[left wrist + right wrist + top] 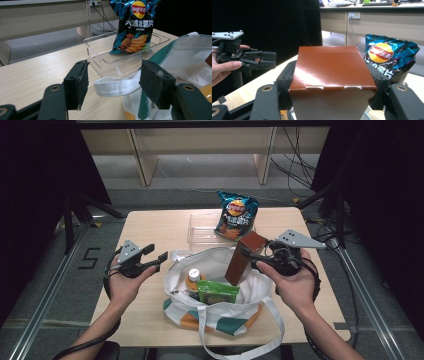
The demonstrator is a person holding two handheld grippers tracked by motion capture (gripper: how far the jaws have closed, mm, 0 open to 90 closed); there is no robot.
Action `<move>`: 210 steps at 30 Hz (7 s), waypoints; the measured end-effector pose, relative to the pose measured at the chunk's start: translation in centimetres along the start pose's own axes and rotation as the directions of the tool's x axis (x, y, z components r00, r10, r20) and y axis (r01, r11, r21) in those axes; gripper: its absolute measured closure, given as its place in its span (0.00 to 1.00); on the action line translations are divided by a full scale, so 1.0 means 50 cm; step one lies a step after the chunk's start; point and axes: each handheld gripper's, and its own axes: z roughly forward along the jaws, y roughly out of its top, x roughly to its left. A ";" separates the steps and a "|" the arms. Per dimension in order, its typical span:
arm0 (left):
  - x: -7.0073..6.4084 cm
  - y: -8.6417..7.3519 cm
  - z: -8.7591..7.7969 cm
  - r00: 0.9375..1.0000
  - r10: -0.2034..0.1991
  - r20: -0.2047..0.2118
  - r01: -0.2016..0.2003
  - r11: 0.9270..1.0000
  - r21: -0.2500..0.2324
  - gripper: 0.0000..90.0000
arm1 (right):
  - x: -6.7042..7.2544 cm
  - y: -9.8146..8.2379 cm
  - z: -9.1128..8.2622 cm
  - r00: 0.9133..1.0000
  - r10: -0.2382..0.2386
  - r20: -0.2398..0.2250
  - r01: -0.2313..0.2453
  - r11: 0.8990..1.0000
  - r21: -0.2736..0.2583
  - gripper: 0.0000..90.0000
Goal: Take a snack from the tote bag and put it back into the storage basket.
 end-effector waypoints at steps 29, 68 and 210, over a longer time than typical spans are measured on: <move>0.001 0.000 0.001 1.000 0.002 0.001 -0.002 1.000 -0.001 0.43 | 0.000 0.042 -0.007 1.000 0.021 -0.010 -0.021 0.999 -0.037 0.44; 0.001 -0.001 0.004 1.000 0.006 -0.001 -0.006 1.000 -0.002 0.43 | -0.027 0.101 -0.026 0.999 0.047 0.024 -0.044 0.990 -0.131 0.44; 0.004 0.004 0.000 1.000 -0.015 -0.003 0.015 1.000 -0.020 0.44 | -0.157 0.123 0.132 0.971 0.072 0.227 -0.048 0.993 -0.108 0.44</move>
